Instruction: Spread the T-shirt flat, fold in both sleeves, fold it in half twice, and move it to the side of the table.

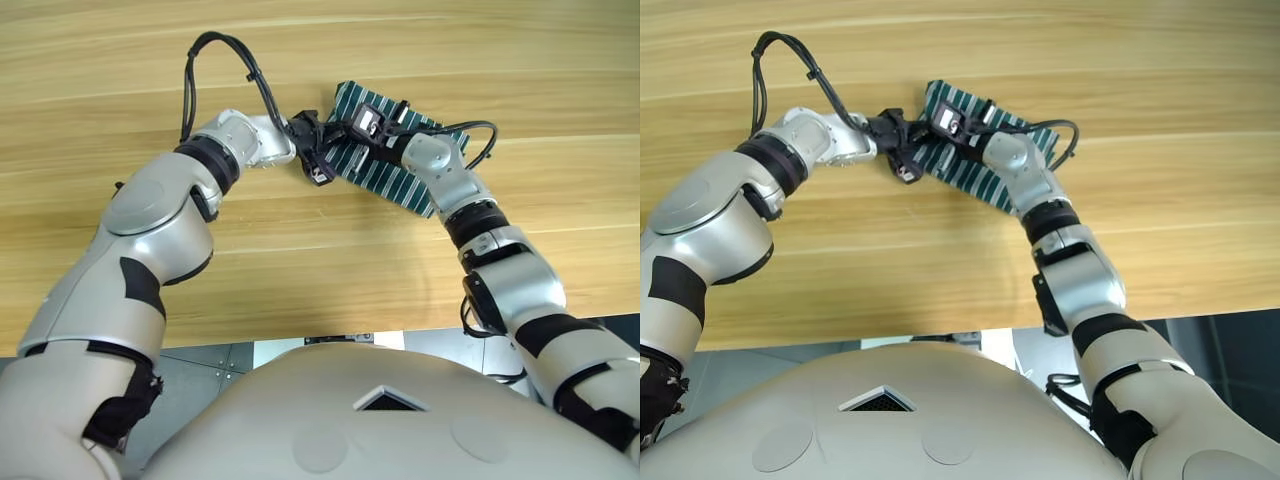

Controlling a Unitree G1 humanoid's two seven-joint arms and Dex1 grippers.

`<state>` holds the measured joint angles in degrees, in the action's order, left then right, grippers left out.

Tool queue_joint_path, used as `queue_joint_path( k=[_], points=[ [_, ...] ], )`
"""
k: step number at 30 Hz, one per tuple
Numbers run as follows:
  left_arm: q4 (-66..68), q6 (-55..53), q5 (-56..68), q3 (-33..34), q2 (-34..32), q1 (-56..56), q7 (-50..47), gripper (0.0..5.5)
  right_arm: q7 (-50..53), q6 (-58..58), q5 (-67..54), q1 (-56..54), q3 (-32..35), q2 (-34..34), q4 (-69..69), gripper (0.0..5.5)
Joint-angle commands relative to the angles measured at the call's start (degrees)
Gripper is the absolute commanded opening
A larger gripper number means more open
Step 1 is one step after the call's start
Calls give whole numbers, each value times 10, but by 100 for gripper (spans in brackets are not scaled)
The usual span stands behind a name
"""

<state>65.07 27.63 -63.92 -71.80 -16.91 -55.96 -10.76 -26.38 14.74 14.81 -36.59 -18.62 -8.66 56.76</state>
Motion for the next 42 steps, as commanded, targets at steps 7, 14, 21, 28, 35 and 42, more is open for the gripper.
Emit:
queue_joint_path(
  k=[7,14,21,28,35,42],
  points=[
    [2,102,40,5,-55,150,113,0,82,-53,19,-24,14,-23,186,1],
    [-209,258,393,254,-185,161,148,0,144,-88,-3,11,61,-62,216,1],
    [-284,305,703,391,-201,228,301,0,177,-103,-17,41,107,-88,223,1],
    [-253,290,748,472,-170,321,364,0,188,-118,-78,83,213,-193,224,1],
    [-172,236,851,593,-121,344,470,0,153,-78,-76,96,237,-275,213,1],
    [-103,204,867,682,-68,323,539,0,150,27,-70,60,231,-288,190,1]
  ],
)
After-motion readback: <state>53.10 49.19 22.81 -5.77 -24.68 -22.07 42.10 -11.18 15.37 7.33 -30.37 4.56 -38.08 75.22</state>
